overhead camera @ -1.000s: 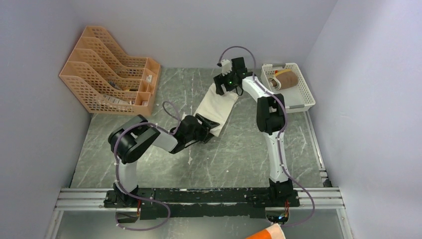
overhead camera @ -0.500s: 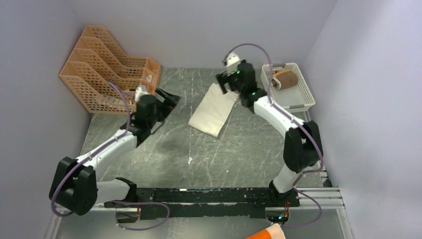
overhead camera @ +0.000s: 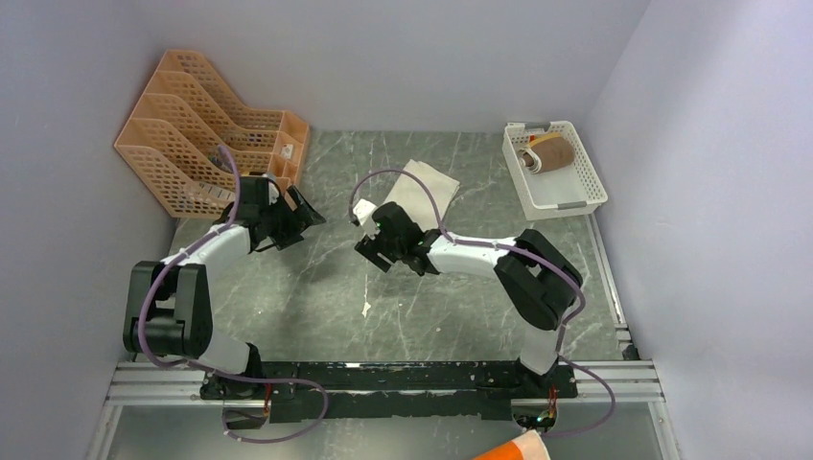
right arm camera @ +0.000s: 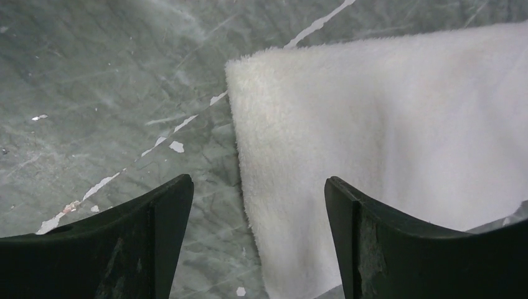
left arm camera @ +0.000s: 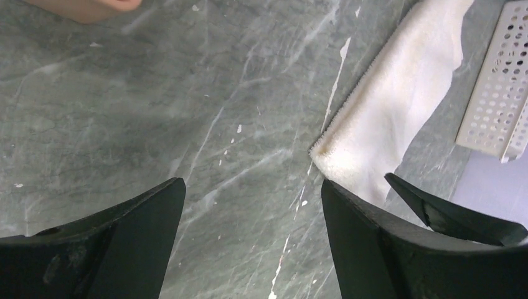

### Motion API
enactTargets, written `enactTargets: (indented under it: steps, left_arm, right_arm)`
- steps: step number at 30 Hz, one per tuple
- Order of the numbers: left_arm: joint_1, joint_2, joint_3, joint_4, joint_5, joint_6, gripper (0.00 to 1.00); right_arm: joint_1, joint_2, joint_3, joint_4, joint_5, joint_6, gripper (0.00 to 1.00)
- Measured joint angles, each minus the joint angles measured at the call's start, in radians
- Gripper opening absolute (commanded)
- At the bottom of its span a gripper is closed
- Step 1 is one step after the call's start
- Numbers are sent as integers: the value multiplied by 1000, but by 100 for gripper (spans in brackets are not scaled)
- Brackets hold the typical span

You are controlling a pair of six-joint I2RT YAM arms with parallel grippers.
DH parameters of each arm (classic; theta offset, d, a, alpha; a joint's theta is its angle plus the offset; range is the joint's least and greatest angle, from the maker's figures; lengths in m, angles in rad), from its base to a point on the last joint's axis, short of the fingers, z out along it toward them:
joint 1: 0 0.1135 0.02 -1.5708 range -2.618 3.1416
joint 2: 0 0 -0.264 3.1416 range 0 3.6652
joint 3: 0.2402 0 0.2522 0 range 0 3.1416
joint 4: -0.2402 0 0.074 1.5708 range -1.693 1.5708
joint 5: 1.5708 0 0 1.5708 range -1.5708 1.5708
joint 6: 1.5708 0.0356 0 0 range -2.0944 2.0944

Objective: Roll the towels
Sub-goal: Roll the towel at the center of the board.

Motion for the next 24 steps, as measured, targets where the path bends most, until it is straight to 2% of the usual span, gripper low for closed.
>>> enactTargets:
  steps: [12, 15, 17, 18, 24]
  left_arm:
    - [53, -6, 0, -18, 92, 74, 91]
    - [63, -6, 0, -18, 107, 79, 90]
    - [64, -4, 0, -17, 119, 83, 89]
    - [64, -3, 0, -16, 126, 84, 88]
    - [64, 16, -14, 8, 172, 87, 85]
  right_arm:
    - [11, 79, 31, -50, 20, 55, 47]
    - [11, 87, 40, -64, 21, 66, 17]
    - [11, 100, 51, -76, 26, 69, 3]
    - [11, 109, 60, -82, 31, 76, 0]
    - [-4, 141, 120, -127, 16, 102, 0]
